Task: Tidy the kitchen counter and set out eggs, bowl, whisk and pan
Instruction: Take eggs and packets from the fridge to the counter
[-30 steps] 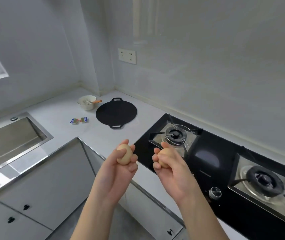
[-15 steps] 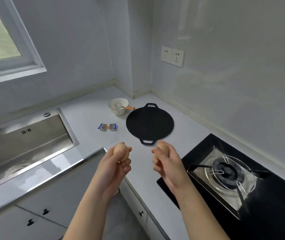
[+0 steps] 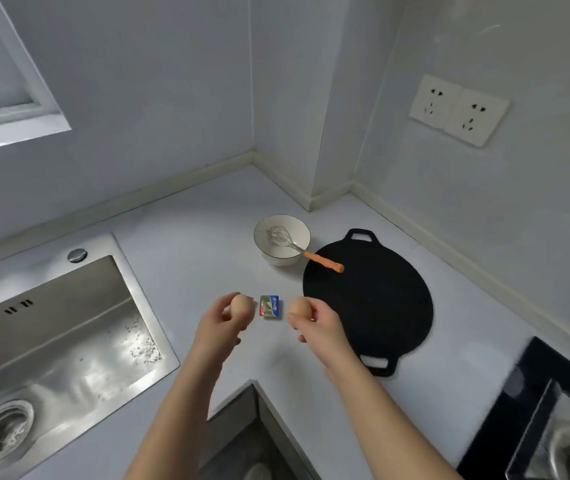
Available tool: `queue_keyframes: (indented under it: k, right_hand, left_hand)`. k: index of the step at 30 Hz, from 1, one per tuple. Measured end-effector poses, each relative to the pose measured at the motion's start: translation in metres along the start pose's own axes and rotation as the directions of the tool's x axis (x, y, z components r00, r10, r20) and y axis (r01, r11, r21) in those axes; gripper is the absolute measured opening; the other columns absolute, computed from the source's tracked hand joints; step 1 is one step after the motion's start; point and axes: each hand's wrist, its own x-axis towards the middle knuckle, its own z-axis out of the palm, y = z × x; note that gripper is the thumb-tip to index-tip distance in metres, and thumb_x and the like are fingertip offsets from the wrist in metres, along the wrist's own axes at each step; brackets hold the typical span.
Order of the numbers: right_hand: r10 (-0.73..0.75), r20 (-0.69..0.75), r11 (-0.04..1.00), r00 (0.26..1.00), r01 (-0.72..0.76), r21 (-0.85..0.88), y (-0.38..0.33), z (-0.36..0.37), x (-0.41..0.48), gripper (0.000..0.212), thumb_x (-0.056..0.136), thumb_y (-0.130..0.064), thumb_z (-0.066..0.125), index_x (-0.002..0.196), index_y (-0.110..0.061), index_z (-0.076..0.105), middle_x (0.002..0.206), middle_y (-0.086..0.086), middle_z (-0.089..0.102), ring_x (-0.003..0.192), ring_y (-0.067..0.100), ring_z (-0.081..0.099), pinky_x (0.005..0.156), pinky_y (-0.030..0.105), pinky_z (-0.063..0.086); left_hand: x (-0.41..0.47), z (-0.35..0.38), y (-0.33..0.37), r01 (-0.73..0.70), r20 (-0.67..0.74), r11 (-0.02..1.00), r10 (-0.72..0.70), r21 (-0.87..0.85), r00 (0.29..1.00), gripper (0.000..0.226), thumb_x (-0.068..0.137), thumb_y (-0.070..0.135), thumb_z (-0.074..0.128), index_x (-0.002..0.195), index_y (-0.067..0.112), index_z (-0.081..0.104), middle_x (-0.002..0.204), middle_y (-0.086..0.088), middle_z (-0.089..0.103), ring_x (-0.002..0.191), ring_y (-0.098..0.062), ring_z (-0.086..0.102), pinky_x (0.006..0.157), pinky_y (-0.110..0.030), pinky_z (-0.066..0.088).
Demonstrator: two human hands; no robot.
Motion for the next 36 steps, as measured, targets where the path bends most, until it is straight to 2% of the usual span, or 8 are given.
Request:
queue_keyframes:
  k: [4, 8, 11, 13, 22, 29, 33, 36]
  right_hand:
    - [0.042, -0.050, 0.995, 0.998, -0.046, -0.085, -0.006, 0.038, 0.075, 0.027, 0.079, -0.013, 0.067, 0.101, -0.027, 0.059, 0.104, -0.001, 0.064, 0.091, 0.016, 0.066, 0.086, 0.037, 0.057]
    - [0.084, -0.094, 0.979, 0.992, -0.100, -0.178, -0.003, 0.058, 0.125, 0.029, 0.077, -0.021, 0.074, 0.102, -0.026, 0.059, 0.104, -0.002, 0.065, 0.097, 0.016, 0.063, 0.084, 0.033, 0.055]
    - [0.101, -0.132, 0.954, 0.986, -0.134, -0.268, -0.003, 0.065, 0.146, 0.034, 0.078, -0.024, 0.072, 0.109, -0.021, 0.060, 0.105, -0.001, 0.065, 0.096, 0.016, 0.062, 0.077, 0.028, 0.052]
    - [0.095, -0.156, 0.937, 0.983, -0.141, -0.318, -0.004, 0.067, 0.152, 0.038, 0.079, -0.025, 0.071, 0.114, -0.020, 0.060, 0.108, -0.001, 0.065, 0.097, 0.016, 0.061, 0.077, 0.026, 0.050]
    - [-0.003, -0.183, 0.859, 0.983, -0.091, -0.503, -0.005, 0.071, 0.165, 0.037, 0.082, -0.026, 0.067, 0.117, -0.013, 0.060, 0.116, 0.006, 0.052, 0.097, 0.016, 0.052, 0.082, 0.024, 0.043]
    - [0.005, -0.196, 0.863, 0.981, -0.103, -0.494, -0.002, 0.061, 0.161, 0.038, 0.083, -0.032, 0.069, 0.114, -0.012, 0.059, 0.105, -0.002, 0.047, 0.095, 0.014, 0.052, 0.076, 0.025, 0.044]
    - [0.020, -0.178, 0.890, 0.984, -0.099, -0.446, 0.000, 0.053, 0.149, 0.045, 0.083, -0.032, 0.070, 0.121, -0.016, 0.056, 0.114, 0.000, 0.050, 0.095, 0.012, 0.057, 0.077, 0.024, 0.052]
    - [-0.009, -0.176, 0.904, 0.984, -0.067, -0.422, -0.001, 0.039, 0.130, 0.050, 0.086, -0.030, 0.067, 0.131, -0.017, 0.051, 0.115, -0.002, 0.048, 0.085, 0.004, 0.055, 0.068, 0.014, 0.044]
  left_hand:
    - [0.086, -0.006, -0.003, 0.006, -0.061, 0.983, 0.005, 0.182, 0.998, 0.027, 0.085, 0.020, 0.062, 0.112, 0.024, 0.062, 0.099, -0.001, 0.068, 0.087, -0.014, 0.064, 0.064, -0.023, 0.045]
    - [0.134, 0.000, -0.004, 0.004, -0.045, 0.955, 0.010, 0.295, 0.999, 0.020, 0.086, 0.021, 0.059, 0.105, 0.026, 0.062, 0.091, 0.004, 0.065, 0.069, -0.002, 0.062, 0.050, -0.014, 0.045]
    - [0.162, 0.005, -0.008, -0.030, -0.034, 0.898, 0.050, 0.438, 0.998, 0.024, 0.086, 0.024, 0.057, 0.108, 0.021, 0.065, 0.098, -0.002, 0.066, 0.085, -0.017, 0.061, 0.069, -0.022, 0.042]
    - [0.174, 0.009, -0.011, -0.032, -0.028, 0.866, 0.053, 0.498, 0.998, 0.025, 0.086, 0.026, 0.054, 0.108, 0.021, 0.066, 0.098, -0.003, 0.064, 0.087, -0.017, 0.058, 0.072, -0.022, 0.038]
    - [0.196, 0.021, -0.017, -0.038, 0.015, 0.827, 0.036, 0.560, 0.999, 0.031, 0.086, 0.033, 0.054, 0.114, 0.026, 0.064, 0.097, 0.000, 0.054, 0.081, -0.014, 0.051, 0.073, -0.024, 0.037]
    - [0.196, 0.024, -0.017, -0.085, 0.084, 0.804, 0.044, 0.588, 0.996, 0.037, 0.087, 0.030, 0.059, 0.122, 0.022, 0.060, 0.099, -0.001, 0.050, 0.086, -0.013, 0.048, 0.075, -0.021, 0.033]
    - [0.188, 0.021, -0.016, -0.052, 0.075, 0.803, 0.009, 0.594, 0.997, 0.056, 0.085, 0.032, 0.063, 0.137, 0.019, 0.046, 0.124, -0.006, 0.047, 0.105, -0.020, 0.055, 0.079, -0.023, 0.035]
    - [0.168, 0.020, -0.011, -0.063, 0.026, 0.817, 0.058, 0.573, 0.998, 0.060, 0.085, 0.032, 0.066, 0.137, 0.019, 0.042, 0.132, -0.006, 0.040, 0.098, -0.024, 0.058, 0.076, -0.027, 0.040]
